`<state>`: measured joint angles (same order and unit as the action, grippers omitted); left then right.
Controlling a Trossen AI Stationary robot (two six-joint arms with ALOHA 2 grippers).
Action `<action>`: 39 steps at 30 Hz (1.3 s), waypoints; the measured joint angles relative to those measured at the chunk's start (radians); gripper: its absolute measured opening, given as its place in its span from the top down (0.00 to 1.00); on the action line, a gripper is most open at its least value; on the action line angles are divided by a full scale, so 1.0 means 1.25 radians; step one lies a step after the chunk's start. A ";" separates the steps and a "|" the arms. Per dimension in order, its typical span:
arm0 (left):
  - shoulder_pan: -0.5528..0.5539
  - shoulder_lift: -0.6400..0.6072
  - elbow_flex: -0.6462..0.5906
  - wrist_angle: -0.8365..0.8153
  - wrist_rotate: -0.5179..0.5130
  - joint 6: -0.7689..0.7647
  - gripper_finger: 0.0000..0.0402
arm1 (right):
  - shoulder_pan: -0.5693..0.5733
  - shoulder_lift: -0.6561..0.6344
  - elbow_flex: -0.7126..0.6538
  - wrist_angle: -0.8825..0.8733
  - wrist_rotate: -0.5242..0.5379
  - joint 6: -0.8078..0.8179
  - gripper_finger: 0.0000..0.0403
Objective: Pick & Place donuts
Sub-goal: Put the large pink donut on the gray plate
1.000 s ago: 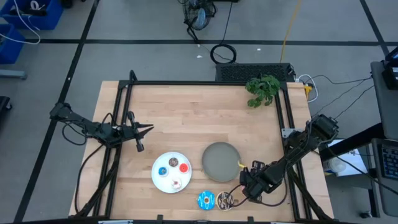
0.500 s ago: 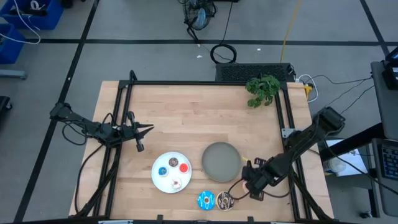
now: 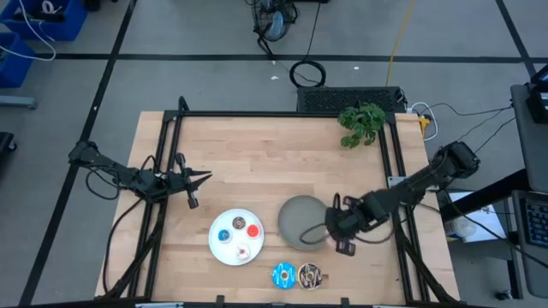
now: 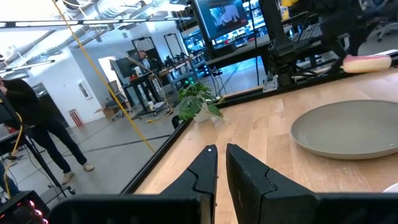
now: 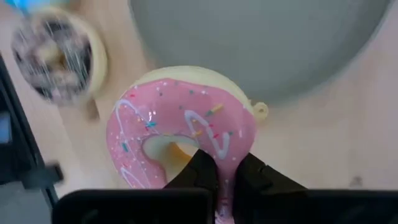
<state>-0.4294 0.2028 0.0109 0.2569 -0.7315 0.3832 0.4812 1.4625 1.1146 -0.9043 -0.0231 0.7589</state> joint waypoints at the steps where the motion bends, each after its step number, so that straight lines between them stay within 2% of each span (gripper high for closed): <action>1: 0.000 0.000 0.000 0.000 0.000 0.000 0.90 | -0.017 0.003 0.018 -0.010 0.012 -0.026 0.98; 9: 0.000 0.000 0.000 0.000 0.000 0.001 0.90 | -0.176 0.052 0.148 -0.064 0.038 -0.210 0.98; 19: 0.000 0.000 0.000 -0.023 -0.001 0.007 0.90 | -0.328 0.168 0.162 -0.034 -0.029 -0.355 0.98; 27: 0.000 0.000 0.000 -0.024 -0.001 0.012 0.90 | -0.343 0.291 0.162 0.017 -0.049 -0.416 0.98; 39: 0.000 0.000 0.000 -0.023 -0.001 0.011 0.90 | -0.341 0.301 0.162 0.111 -0.049 -0.384 0.98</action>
<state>-0.4294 0.2027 0.0109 0.2279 -0.7323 0.3973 0.0547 1.8393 1.3170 -0.7650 -0.0840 0.2795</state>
